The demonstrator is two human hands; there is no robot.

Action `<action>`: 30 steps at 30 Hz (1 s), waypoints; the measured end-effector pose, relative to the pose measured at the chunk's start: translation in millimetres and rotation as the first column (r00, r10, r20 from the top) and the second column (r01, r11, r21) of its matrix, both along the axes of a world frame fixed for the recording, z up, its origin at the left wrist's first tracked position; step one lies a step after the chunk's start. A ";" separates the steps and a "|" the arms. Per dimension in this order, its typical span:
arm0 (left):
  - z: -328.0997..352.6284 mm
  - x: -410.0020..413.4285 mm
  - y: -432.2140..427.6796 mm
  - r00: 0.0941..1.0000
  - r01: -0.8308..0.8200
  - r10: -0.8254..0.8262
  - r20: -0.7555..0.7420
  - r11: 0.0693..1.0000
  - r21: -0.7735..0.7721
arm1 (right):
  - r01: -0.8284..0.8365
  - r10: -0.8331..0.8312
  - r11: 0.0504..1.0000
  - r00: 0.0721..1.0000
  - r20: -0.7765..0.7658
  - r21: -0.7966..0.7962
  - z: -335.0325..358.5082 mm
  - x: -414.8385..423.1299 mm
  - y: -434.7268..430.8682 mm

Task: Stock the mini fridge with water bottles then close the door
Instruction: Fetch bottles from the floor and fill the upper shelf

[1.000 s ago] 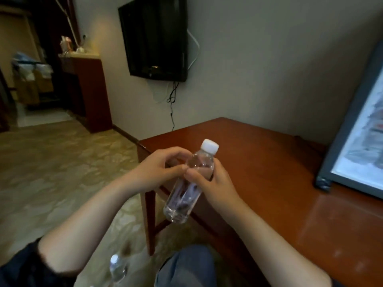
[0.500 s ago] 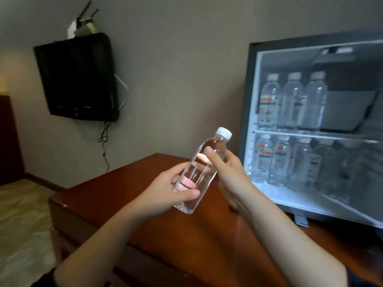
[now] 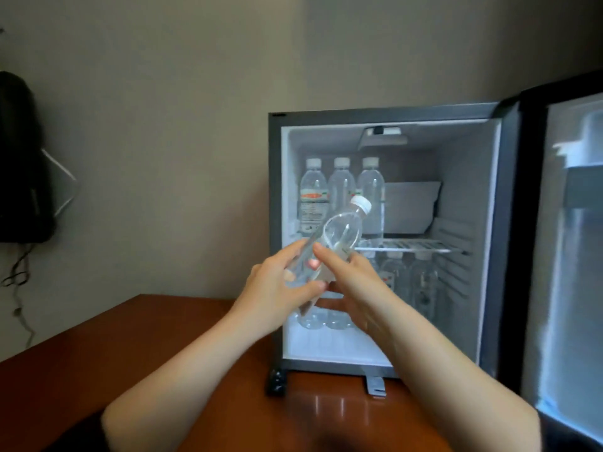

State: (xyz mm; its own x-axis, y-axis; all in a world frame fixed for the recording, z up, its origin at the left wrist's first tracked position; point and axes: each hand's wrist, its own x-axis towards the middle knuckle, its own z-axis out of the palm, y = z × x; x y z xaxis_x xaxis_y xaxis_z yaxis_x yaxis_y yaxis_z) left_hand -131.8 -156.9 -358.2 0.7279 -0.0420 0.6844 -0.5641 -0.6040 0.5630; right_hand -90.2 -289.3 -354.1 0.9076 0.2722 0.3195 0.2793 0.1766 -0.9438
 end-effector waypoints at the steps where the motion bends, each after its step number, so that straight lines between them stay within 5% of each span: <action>1: 4.3 8.8 -6.5 1.000 0.012 -0.012 -0.006 1.000 0.002 | 0.029 -0.029 1.000 1.000 0.012 0.002 5.1 8.1 -6.5; 8: 32.2 69.1 -46.4 0.988 0.136 -0.133 -0.075 0.990 0.046 | 0.221 -0.216 0.975 0.961 0.172 -0.006 39.0 60.4 -50.2; 14: 35.5 117.8 -82.5 1.000 0.014 -0.013 -0.004 0.986 0.167 | 0.539 -0.480 0.841 0.774 0.413 -0.035 51.3 99.6 -78.4; 20: 26.5 155.2 -119.8 1.000 0.000 0.008 -0.029 0.967 0.254 | 0.674 -0.528 0.727 0.670 0.522 -0.131 56.4 130.3 -103.2; 25: 11.2 177.1 -123.3 0.980 -0.198 0.163 0.114 0.839 0.507 | 0.675 -0.522 0.720 0.678 0.518 -0.158 55.3 160.7 -115.7; 30: -9.2 189.1 -107.3 0.928 -0.370 0.232 0.292 0.660 0.654 | 0.645 -0.473 0.665 0.754 0.455 -0.377 61.9 181.4 -117.4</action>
State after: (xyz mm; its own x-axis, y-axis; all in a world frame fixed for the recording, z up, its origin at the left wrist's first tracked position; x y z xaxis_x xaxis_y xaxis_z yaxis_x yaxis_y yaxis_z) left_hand 57.3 -264.2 -367.4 0.6631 -0.3483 0.6625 -0.3230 -0.9316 -0.1665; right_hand 91.2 -406.7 -292.3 0.8205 -0.0638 0.5680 0.4417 -0.5601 -0.7009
